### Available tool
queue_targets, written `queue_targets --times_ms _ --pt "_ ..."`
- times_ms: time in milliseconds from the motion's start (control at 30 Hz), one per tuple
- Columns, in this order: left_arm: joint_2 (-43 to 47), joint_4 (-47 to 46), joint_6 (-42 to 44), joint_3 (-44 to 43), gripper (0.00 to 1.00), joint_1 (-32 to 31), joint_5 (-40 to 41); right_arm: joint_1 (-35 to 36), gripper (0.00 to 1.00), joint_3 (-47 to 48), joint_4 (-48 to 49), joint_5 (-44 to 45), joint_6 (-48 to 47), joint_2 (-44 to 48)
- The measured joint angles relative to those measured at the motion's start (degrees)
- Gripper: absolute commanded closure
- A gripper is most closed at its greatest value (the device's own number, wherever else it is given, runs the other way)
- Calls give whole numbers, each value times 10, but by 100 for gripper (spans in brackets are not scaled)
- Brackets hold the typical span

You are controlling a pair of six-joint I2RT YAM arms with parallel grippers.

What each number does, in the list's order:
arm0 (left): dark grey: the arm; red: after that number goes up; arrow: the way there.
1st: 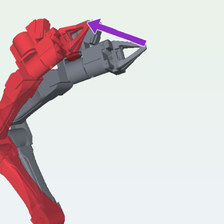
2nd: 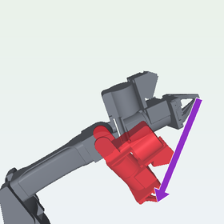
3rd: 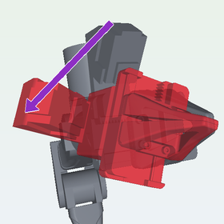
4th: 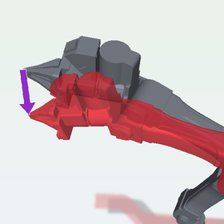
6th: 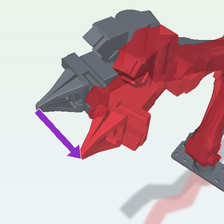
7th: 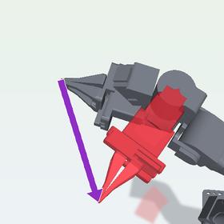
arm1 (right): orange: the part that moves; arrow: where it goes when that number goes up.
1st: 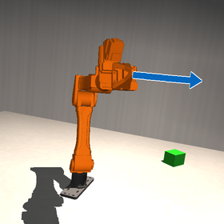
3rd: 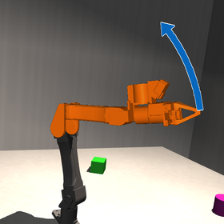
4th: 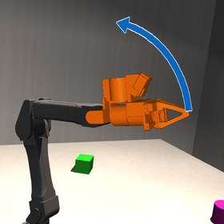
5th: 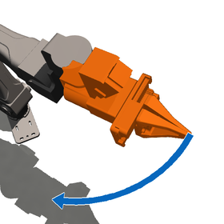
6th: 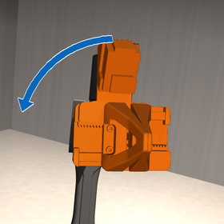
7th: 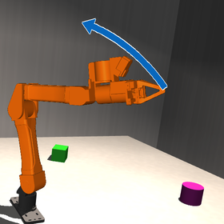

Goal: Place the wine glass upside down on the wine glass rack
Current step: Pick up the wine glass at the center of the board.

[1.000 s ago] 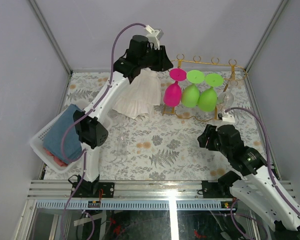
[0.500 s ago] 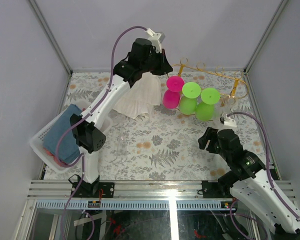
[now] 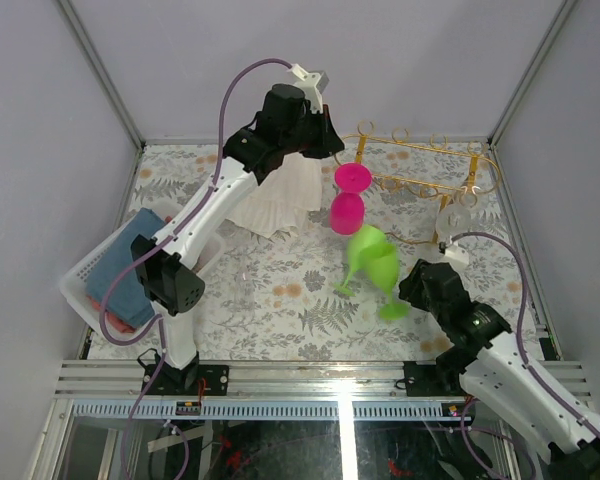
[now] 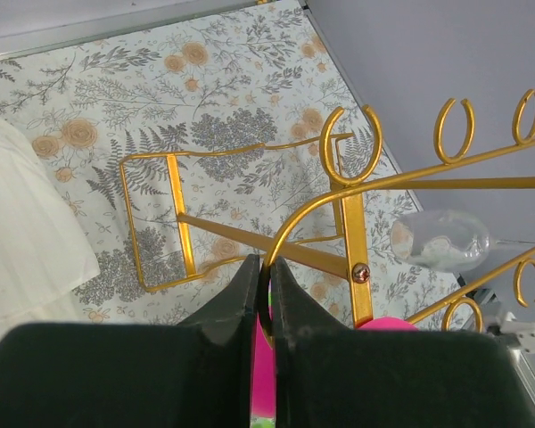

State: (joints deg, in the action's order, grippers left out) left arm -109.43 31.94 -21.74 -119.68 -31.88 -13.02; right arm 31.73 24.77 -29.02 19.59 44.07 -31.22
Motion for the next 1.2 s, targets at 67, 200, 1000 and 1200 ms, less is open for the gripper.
queue_targets --times_ms 67,200,1000,1200 --pt "1 0 -2 2 100 0 3 0 50 -6 22 -3 6 -29" --pt "1 0 -3 3 100 0 4 0 52 -10 57 -8 14 -59" --pt "-2 9 -3 -8 94 0 5 0 52 -23 75 7 23 23" --pt "-28 24 -4 -49 91 0 5 0 52 -23 75 7 16 36"
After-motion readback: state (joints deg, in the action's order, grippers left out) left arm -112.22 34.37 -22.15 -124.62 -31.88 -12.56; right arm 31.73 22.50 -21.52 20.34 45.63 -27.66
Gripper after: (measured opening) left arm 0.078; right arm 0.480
